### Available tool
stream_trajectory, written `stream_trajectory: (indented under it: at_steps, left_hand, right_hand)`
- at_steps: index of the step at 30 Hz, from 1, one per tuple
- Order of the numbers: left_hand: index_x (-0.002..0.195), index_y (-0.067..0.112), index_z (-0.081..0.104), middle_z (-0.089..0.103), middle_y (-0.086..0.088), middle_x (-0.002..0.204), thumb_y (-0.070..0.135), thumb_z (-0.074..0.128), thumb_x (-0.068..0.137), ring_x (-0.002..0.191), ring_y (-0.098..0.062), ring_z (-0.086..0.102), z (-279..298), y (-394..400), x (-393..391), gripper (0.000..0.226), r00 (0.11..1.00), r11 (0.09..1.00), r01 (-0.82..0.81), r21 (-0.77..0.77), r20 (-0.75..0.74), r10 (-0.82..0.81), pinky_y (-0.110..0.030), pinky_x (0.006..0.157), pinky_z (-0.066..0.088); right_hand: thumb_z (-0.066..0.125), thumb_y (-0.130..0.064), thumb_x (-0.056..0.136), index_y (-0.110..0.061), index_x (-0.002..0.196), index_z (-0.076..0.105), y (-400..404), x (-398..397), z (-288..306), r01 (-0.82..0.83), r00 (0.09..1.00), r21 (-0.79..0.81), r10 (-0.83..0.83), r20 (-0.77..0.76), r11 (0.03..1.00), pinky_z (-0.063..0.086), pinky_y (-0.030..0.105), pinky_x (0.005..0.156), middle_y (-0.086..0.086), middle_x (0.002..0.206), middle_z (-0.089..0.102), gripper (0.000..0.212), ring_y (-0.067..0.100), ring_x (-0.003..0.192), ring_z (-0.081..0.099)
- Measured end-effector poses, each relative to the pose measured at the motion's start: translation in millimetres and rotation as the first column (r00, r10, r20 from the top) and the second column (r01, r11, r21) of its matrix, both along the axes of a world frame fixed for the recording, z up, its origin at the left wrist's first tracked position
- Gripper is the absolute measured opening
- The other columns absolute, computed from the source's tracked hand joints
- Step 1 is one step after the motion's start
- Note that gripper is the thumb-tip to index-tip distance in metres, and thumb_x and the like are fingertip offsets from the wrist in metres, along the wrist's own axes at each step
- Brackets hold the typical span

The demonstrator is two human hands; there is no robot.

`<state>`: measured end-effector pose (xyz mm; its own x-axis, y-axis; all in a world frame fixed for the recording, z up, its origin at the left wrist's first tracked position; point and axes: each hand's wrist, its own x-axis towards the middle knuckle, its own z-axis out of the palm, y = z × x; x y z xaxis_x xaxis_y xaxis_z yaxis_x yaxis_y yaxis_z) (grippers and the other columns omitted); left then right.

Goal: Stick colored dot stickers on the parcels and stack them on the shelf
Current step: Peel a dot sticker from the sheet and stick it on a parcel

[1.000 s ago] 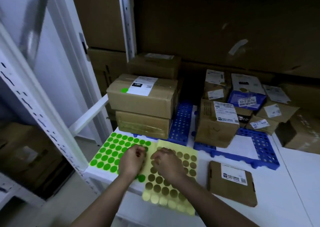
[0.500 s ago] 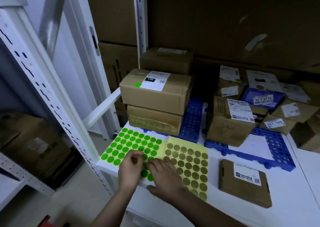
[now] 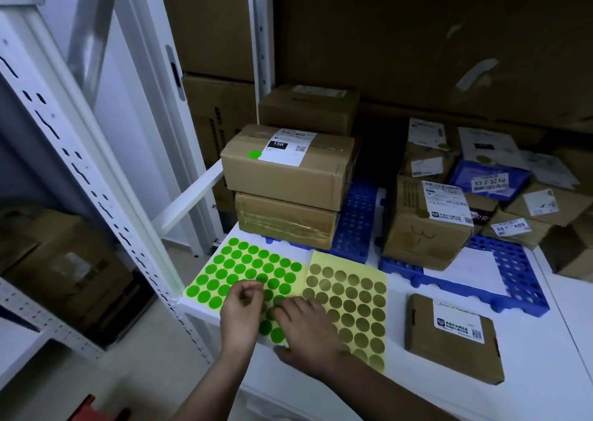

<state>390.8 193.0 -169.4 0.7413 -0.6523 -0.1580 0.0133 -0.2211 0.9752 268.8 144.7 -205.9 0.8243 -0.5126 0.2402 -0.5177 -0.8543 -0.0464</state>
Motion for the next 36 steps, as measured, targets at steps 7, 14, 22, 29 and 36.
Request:
stream_trajectory:
  at_steps: [7,14,22,29,36]
  left_hand:
    - [0.078,0.012,0.062,0.062,-0.004,0.074,0.008,0.059,0.09,0.073,-0.023,0.058,0.8,5.0,4.4,0.013,0.999,0.997,-0.048,-0.052,0.002,0.048,-0.037,0.072,0.046]
    - [0.065,0.006,0.053,0.048,-0.005,0.05,0.027,0.052,0.095,0.045,-0.016,0.043,18.3,13.2,-18.6,0.036,0.953,0.999,0.027,0.019,-0.303,-0.02,-0.022,0.045,0.035]
    - [0.094,0.0,0.066,0.072,-0.015,0.083,0.018,0.051,0.096,0.082,-0.025,0.07,26.5,2.2,-12.8,0.023,0.724,0.995,0.057,-0.081,-0.682,-0.097,-0.036,0.079,0.056]
    - [0.072,0.007,0.047,0.039,-0.007,0.07,-0.001,0.055,0.09,0.068,-0.021,0.046,7.6,-2.7,-3.4,0.02,0.649,0.996,0.063,-0.066,-0.755,-0.091,-0.028,0.061,0.059]
    - [0.079,0.002,0.054,0.069,-0.012,0.07,-0.004,0.055,0.09,0.061,-0.016,0.069,16.2,0.0,-4.4,0.012,0.64,0.993,0.104,-0.06,-0.76,-0.113,-0.028,0.067,0.058]
  right_hand:
    - [0.054,-0.03,0.078,-0.025,0.07,0.061,-8.3,5.1,10.9,0.024,0.964,-0.121,0.009,0.264,0.992,0.044,0.024,0.056,-0.009,0.068,0.06,0.012,0.012,0.061,0.056]
    - [0.058,-0.03,0.087,-0.026,0.08,0.067,-18.5,13.7,33.8,0.144,0.871,-0.05,-0.103,0.48,0.988,0.046,0.023,0.062,-0.011,0.082,0.062,0.012,0.01,0.073,0.057]
    - [0.055,-0.037,0.09,-0.026,0.086,0.071,-14.4,10.5,30.4,0.091,0.86,-0.001,-0.078,0.505,0.996,0.044,0.022,0.071,-0.012,0.09,0.062,0.02,0.009,0.084,0.056]
    - [0.051,-0.04,0.085,-0.028,0.099,0.066,-16.8,7.8,22.9,0.162,0.855,0.206,-0.241,0.458,0.965,0.044,0.023,0.08,-0.013,0.099,0.06,0.024,0.008,0.095,0.054]
    - [0.049,-0.045,0.086,-0.028,0.101,0.065,-15.6,1.1,17.6,0.165,0.882,0.187,-0.23,0.411,0.968,0.049,0.027,0.077,-0.013,0.1,0.061,0.028,0.008,0.093,0.057]
